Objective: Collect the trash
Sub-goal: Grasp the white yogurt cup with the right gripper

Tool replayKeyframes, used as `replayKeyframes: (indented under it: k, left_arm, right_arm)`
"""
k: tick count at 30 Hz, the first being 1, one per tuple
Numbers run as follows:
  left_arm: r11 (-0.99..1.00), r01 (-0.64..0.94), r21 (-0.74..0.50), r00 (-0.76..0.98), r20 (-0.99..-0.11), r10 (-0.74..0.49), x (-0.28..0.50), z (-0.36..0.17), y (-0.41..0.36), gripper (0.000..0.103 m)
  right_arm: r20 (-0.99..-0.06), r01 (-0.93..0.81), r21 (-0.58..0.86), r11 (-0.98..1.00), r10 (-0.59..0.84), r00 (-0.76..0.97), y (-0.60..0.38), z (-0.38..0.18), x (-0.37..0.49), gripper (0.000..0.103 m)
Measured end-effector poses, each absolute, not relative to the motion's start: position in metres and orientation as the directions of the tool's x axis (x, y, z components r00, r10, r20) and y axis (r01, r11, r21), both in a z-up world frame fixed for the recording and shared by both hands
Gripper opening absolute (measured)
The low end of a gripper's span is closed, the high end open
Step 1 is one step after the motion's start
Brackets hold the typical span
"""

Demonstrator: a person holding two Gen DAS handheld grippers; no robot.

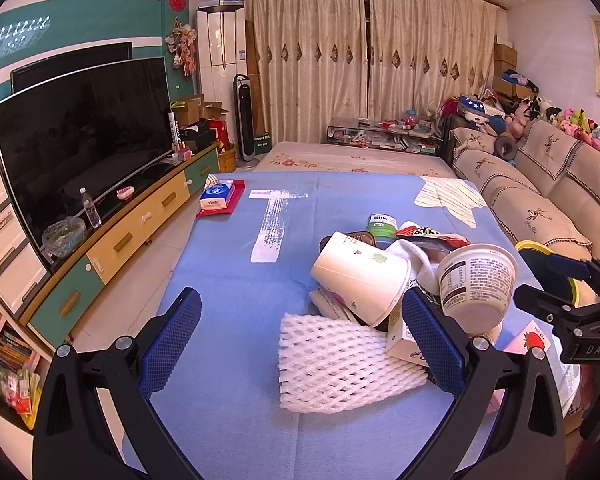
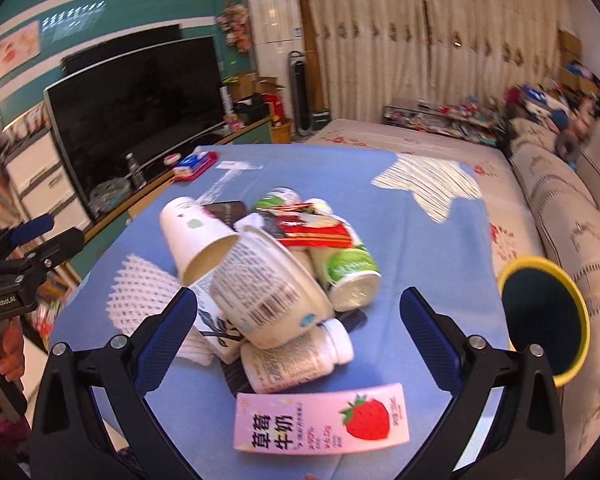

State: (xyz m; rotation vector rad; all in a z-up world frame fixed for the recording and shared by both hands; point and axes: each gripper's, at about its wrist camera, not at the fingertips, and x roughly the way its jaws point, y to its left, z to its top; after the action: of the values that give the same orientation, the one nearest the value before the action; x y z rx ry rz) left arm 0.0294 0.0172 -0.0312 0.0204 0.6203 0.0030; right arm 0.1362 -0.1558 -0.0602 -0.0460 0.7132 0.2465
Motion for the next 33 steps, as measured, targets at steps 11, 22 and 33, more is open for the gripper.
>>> replayKeyframes:
  k: [11,22,33]
  left_arm:
    - [1.0,0.002,0.02,0.804,-0.595,0.011,0.039,-0.038,0.018,0.099]
    - [1.0,0.01,0.027,0.798,-0.603,0.008,0.045,-0.041,0.012,0.099]
    - [0.999,0.013,0.035,0.802,-0.597,0.01,0.043,-0.041,0.006,0.099]
  right_arm:
    - [-0.738,-0.367,0.049,0.929,0.282,0.613,-0.137,-0.082,0.175,0.097]
    - [-0.747,-0.379,0.084,0.922,0.31,0.588,-0.139,-0.093,0.178,0.075]
    - [-0.684,-0.414,0.254,0.874,0.465,0.562,-0.149,-0.074,0.169,0.072]
